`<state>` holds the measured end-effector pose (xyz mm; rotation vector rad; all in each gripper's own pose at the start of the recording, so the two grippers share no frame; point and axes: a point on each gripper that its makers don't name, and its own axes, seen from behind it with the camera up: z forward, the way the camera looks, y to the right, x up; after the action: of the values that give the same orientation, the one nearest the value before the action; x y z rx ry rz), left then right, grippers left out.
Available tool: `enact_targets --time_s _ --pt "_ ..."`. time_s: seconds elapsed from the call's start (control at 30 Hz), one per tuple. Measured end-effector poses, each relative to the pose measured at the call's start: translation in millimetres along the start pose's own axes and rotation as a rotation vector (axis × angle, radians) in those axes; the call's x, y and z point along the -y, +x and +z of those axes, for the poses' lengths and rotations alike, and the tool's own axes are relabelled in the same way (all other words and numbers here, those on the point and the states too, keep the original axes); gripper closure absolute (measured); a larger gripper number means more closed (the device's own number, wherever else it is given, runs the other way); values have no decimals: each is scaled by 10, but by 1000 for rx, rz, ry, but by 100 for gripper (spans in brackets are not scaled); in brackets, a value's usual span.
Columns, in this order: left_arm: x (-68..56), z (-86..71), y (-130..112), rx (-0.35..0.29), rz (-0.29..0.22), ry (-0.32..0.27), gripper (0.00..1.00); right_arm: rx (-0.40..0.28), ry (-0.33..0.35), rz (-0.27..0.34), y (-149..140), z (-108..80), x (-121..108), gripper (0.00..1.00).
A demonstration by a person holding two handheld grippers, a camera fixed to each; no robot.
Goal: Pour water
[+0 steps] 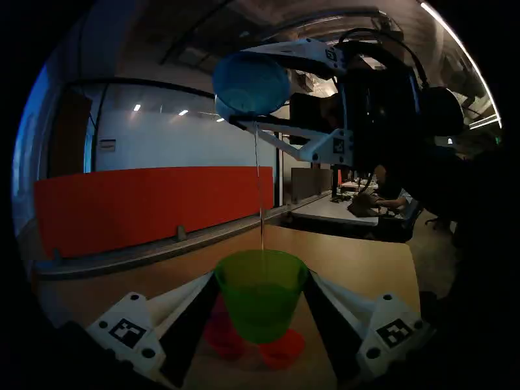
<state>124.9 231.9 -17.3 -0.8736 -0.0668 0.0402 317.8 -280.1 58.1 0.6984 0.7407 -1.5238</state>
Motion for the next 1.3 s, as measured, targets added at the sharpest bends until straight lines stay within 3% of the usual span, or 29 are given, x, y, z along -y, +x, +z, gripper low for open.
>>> enact_targets --time_s 0.37,0.67,0.77,0.93,1.3 --pt "6 -5 30 -8 -3 2 13 -10 -3 -22 38 13 -36 9" --pt "20 8 36 -8 -1 5 13 -12 -1 15 59 5 -30 9" --pt "25 9 44 -9 1 6 13 -13 -1 60 72 -15 -30 9" --pt "22 4 50 -10 3 6 13 -24 6 183 84 -53 -42 9" --pt "36 -8 68 -11 8 10 13 -47 32 528 151 -179 13 9"
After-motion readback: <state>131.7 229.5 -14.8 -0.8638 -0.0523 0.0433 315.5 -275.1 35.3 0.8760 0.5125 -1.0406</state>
